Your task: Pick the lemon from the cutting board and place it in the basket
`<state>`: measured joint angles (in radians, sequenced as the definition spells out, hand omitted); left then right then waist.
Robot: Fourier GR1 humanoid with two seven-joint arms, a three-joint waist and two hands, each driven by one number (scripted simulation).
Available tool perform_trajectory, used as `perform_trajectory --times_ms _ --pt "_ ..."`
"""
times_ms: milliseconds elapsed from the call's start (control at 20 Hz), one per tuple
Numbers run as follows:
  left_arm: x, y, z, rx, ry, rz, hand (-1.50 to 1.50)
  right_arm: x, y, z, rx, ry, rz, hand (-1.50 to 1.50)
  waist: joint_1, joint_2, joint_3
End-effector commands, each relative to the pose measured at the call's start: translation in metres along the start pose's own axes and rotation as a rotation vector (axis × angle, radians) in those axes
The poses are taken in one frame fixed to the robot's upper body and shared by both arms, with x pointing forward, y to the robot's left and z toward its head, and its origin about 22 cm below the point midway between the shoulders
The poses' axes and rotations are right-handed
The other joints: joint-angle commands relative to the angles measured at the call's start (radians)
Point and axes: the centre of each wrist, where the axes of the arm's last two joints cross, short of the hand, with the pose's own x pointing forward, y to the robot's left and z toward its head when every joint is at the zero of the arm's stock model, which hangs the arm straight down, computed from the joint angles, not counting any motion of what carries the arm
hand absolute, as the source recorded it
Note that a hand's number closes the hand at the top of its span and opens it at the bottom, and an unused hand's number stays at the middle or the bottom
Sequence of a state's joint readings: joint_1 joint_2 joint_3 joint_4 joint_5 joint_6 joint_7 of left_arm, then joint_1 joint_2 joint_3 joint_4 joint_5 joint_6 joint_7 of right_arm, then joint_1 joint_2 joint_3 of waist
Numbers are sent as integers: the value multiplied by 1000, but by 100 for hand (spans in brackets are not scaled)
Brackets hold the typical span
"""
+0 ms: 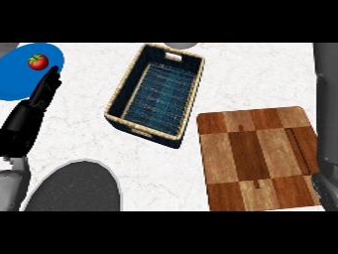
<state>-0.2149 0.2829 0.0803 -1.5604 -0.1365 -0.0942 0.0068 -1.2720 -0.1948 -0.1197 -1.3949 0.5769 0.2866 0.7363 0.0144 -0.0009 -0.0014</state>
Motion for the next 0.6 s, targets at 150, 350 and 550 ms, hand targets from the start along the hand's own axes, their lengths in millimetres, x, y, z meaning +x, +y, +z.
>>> perform_trajectory --times_ms 150,350,550 --pt "-3 12 -12 -10 -3 1 0 64 21 -21 75 59 8 150 0 4 0" --pt "5 2 -10 -16 -13 6 0 48 52 -46 168 112 7 150 15 9 0" --pt "-1 -2 -4 -4 -9 -4 0 57 66 -47 262 161 51 150 2 4 1"
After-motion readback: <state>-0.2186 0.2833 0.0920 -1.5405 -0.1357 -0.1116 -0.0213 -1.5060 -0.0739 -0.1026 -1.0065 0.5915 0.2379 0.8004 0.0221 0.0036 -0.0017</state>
